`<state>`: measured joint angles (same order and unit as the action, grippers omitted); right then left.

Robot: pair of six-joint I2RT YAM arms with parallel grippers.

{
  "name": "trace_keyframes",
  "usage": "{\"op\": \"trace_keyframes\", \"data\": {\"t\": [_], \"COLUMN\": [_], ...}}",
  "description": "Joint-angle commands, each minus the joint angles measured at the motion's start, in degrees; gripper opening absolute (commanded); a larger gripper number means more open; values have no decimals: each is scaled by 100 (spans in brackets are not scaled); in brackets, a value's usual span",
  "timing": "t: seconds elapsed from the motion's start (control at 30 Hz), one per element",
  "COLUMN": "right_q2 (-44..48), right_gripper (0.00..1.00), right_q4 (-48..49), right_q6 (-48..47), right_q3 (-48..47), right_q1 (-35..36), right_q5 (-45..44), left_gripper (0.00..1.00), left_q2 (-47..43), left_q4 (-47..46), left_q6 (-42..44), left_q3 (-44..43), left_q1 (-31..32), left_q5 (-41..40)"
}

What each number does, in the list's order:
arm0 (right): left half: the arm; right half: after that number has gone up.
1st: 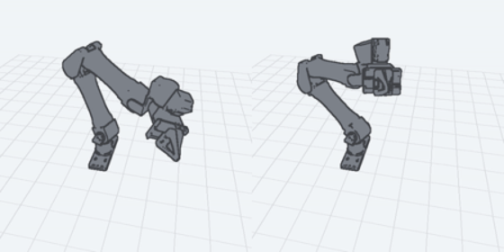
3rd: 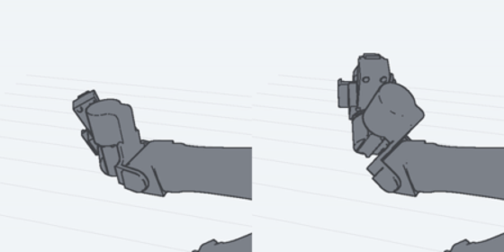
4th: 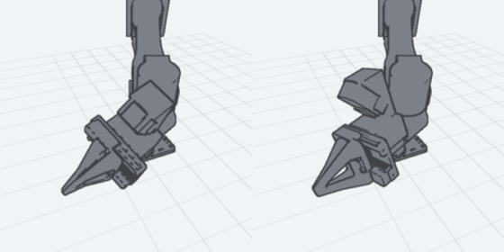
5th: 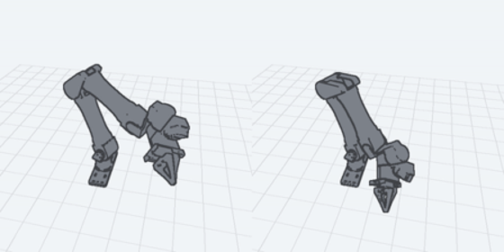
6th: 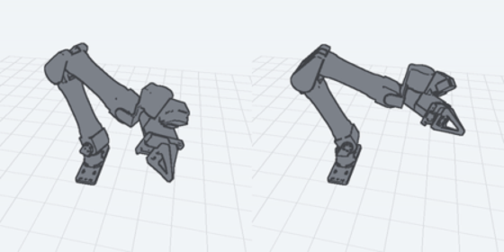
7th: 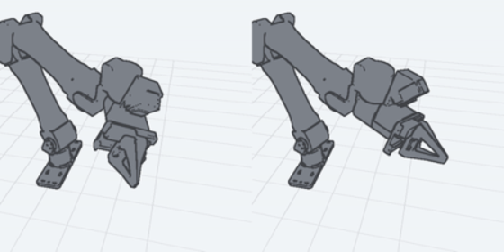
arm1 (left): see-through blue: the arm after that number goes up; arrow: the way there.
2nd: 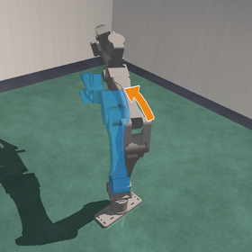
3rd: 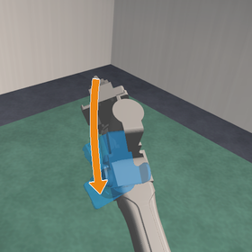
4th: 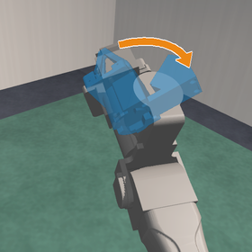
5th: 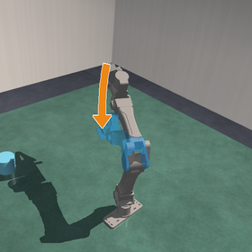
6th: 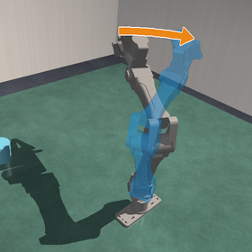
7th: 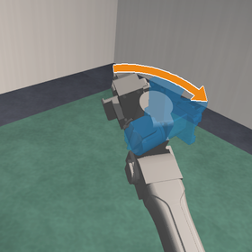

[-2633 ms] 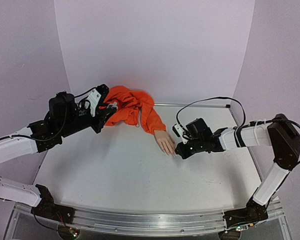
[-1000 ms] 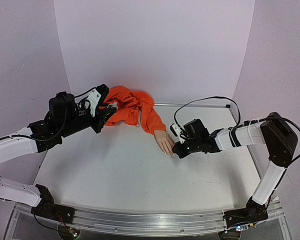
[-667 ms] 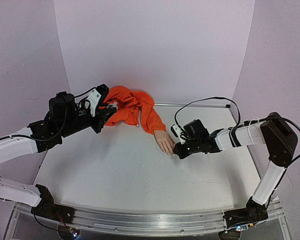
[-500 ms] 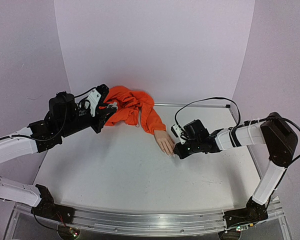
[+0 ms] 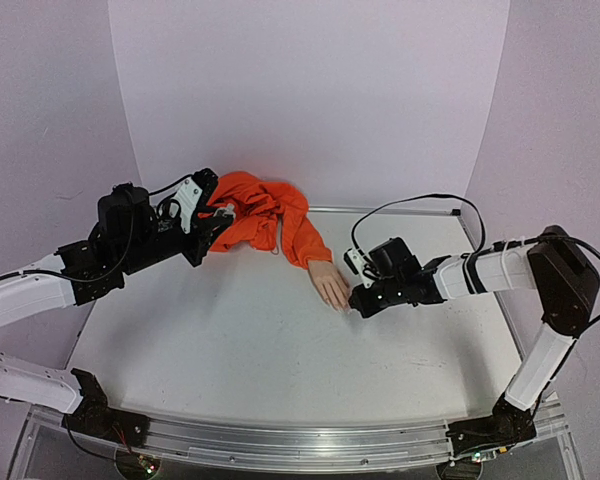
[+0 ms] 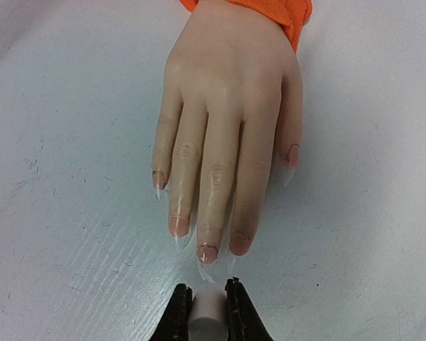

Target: Paint the nails

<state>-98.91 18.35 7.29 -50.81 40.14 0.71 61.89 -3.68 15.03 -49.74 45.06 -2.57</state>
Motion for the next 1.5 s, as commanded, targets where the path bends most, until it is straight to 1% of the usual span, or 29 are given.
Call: {"op": "trace_keyframes", "data": {"t": [0.0, 0.3, 1.17, 1.47], "right_q2": [453, 154, -145, -87], "right_gripper": [0, 0, 0, 0], "right_q4": [-25, 182, 266, 214], "right_q6": [-2, -104, -94, -61], "right_q3": [-23, -322, -334, -216], "right_q1": [-31, -27, -27, -24], "right_q5": [-5, 105, -10, 144], "left_gripper": [0, 0, 0, 0], "left_q2": [-106, -127, -125, -131], "left_q4": [-347, -344, -344, -344], "left_q6": [-30, -24, 17, 6], "left_q3": [-93, -71, -79, -70], "left_q1": [-24, -23, -23, -24], "left_q5": [80, 55, 46, 46]}}
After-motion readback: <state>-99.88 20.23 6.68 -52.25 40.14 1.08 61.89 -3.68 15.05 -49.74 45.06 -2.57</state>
